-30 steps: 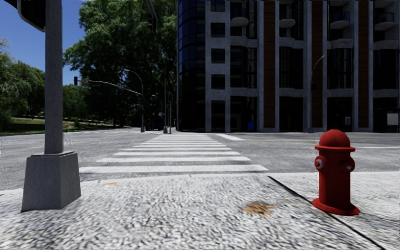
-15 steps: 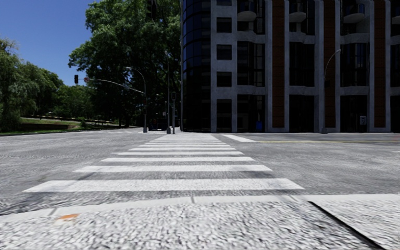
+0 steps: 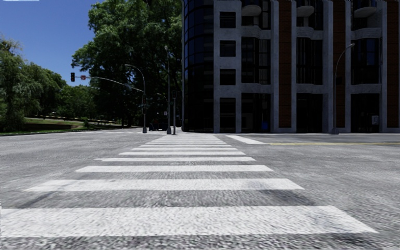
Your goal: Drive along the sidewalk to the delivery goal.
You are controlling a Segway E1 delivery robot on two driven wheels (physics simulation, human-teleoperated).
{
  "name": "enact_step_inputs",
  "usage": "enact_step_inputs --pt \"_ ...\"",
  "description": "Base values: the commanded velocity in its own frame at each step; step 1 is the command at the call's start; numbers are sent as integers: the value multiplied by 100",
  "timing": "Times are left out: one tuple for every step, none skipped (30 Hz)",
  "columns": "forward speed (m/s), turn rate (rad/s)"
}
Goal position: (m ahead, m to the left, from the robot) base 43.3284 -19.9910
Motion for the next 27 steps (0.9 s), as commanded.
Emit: enact_step_inputs --pt "200 23" --pt "200 23" --pt "200 23" --pt "200 23" --pt "200 23" --pt "200 15" --pt "200 0" --pt "200 0" --pt "200 0" --pt "200 0" --pt "200 0" --pt "200 0" --pt "200 0" --pt "200 0" --pt "200 0" --pt "200 0" --pt "200 0" --pt "200 0" --pt "200 0" --pt "200 0" --pt "200 0" --pt "200 0" --pt "200 0" --pt "200 0" --pt "200 0" --pt "200 0" --pt "200 12"
